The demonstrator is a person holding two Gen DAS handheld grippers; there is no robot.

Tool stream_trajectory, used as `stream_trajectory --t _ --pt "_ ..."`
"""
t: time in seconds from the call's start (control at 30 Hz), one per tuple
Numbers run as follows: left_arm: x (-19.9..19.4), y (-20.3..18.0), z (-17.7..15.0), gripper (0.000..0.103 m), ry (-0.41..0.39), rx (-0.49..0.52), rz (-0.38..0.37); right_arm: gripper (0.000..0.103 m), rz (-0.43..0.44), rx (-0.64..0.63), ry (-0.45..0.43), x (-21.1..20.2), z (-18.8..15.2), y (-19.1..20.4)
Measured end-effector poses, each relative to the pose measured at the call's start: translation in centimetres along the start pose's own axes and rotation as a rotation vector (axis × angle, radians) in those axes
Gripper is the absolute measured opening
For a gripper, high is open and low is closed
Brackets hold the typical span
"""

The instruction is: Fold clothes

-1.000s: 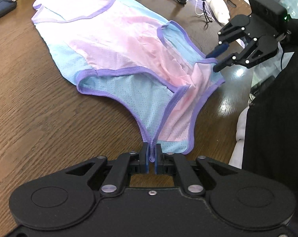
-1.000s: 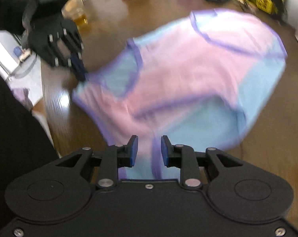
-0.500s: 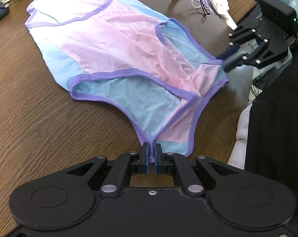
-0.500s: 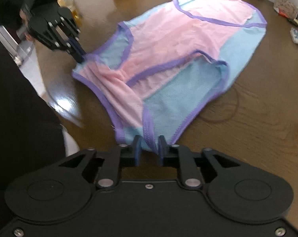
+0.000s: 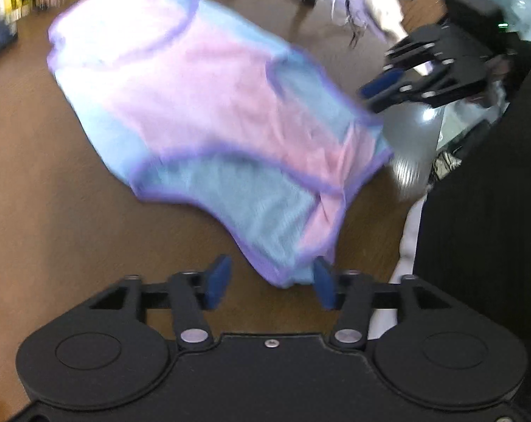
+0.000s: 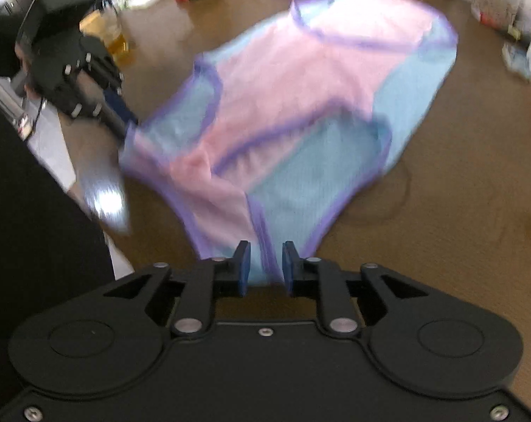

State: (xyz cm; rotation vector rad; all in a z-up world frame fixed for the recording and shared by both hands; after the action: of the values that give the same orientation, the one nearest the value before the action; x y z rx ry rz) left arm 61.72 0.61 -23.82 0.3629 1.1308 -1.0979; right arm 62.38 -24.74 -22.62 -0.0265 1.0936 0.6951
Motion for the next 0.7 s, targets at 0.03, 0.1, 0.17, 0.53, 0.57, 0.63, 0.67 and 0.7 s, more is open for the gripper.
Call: stream_trajectory --t 0.03,0.1,0.17,0.53,0.57,0.63,0.67,0.7 --pt "-0.4 0.9 0.8 0.055 -0.014 0.019 0.034 0.023 -0.008 0.002 -0.009 0.3 0.6 0.0" --pt "-0.1 2.5 2.4 0.055 -0.021 0.083 0.142 0.023 -0.031 -0.01 -0.018 2.0 2.8 0.1" --pt "1.4 2.8 4.4 0.055 -0.014 0.212 0.22 0.023 -0.028 -0.011 0.012 3.8 4.0 0.1" --pt "7.1 0.8 6.3 0.014 0.024 0.511 0.144 0.023 0.008 0.192 -0.047 7.9 7.1 -1.2" --pt "7.1 0.9 6.4 0.01 0.017 0.505 0.143 0.021 0.003 0.211 -0.066 7.8 7.3 -1.5" --pt "7.0 1.6 6.6 0.007 -0.009 0.452 0.147 0.007 -0.004 0.201 -0.098 7.7 7.5 -1.5" --pt "6.7 1.9 6.8 0.007 -0.026 0.418 0.152 0.003 -0.004 0.185 -0.126 7.5 7.8 -1.3" --pt "6.4 2.4 7.0 0.007 -0.047 0.373 0.158 0.003 -0.006 0.17 -0.152 7.2 8.0 -1.2"
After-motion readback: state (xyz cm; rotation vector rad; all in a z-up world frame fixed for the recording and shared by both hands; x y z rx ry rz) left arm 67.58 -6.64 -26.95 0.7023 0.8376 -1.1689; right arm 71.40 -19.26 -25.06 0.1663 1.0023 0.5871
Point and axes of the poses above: each gripper's, at about its wrist camera, not at the fingertips, and x roughly the way its jaws point, y to its left, z to its top, the point moved 7 cm from there along x, roughly the way its jaws point, and after that the axes turned 10 degrees about x, right-handed, at the moved point
